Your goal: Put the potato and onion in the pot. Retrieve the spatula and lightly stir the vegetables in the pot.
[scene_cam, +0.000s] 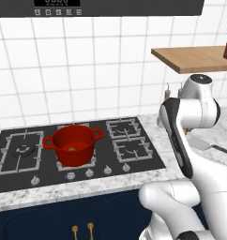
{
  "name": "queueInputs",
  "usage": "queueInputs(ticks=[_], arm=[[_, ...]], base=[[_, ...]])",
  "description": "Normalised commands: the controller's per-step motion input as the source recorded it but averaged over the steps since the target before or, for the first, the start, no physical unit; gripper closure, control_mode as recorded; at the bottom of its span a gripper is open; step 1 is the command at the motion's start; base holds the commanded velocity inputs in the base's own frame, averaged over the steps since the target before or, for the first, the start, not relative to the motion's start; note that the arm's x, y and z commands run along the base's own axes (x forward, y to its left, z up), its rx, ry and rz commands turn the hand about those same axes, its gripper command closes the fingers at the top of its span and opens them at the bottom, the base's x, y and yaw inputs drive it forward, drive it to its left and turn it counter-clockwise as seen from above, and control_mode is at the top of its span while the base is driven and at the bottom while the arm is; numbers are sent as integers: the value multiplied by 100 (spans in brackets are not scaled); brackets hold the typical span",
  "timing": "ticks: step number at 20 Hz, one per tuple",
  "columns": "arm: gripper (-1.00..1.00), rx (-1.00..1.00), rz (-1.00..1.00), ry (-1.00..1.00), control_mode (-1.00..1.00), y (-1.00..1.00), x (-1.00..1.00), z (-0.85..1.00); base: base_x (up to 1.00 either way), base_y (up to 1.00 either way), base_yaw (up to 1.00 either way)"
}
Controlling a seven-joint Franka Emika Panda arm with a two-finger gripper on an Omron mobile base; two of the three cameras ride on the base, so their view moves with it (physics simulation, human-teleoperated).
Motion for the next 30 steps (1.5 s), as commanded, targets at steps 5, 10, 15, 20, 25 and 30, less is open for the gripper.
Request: queueInputs(ticks=[5, 10, 15, 20, 25, 30], arm=[[100, 0, 0, 0, 100, 6, 3, 0], [100, 0, 0, 0, 100, 0, 0, 0], [100, 0, 0, 0, 100, 0, 0, 0], [100, -2, 0, 19, -100, 9, 43, -14], [100, 0, 0, 43, -100, -18, 93, -20], [100, 6, 3, 28, -100, -7, 100, -25]], base=[[3, 57, 0], [0, 100, 7], [0, 100, 5], [0, 0, 0], [0, 0, 0], [0, 0, 0]])
